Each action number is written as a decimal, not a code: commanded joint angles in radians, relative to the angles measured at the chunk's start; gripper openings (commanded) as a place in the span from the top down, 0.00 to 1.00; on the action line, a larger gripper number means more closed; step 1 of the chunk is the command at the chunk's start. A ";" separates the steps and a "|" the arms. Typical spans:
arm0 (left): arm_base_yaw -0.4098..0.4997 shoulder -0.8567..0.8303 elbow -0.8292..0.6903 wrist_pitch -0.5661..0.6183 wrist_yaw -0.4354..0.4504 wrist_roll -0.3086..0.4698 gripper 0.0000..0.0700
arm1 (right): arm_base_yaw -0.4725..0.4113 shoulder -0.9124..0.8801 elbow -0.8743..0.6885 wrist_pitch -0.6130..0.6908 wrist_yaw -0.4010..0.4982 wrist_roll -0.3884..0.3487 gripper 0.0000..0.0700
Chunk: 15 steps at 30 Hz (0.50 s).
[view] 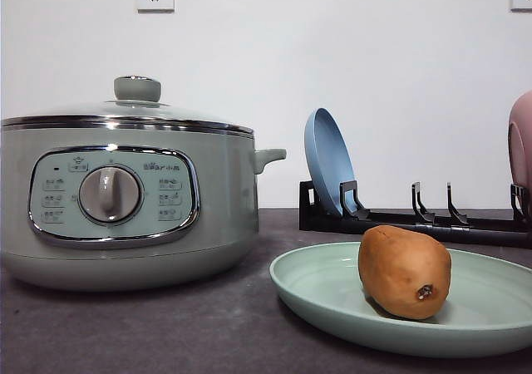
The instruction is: Transfer potato from steamer to green plate
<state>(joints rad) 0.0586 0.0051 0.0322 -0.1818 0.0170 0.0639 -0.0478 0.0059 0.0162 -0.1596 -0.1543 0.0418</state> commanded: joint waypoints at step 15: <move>0.002 -0.002 -0.020 -0.005 -0.003 -0.002 1.00 | -0.002 -0.002 -0.005 0.003 -0.002 0.010 1.00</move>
<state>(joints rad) 0.0586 0.0051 0.0322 -0.1819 0.0170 0.0639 -0.0476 0.0059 0.0162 -0.1596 -0.1543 0.0418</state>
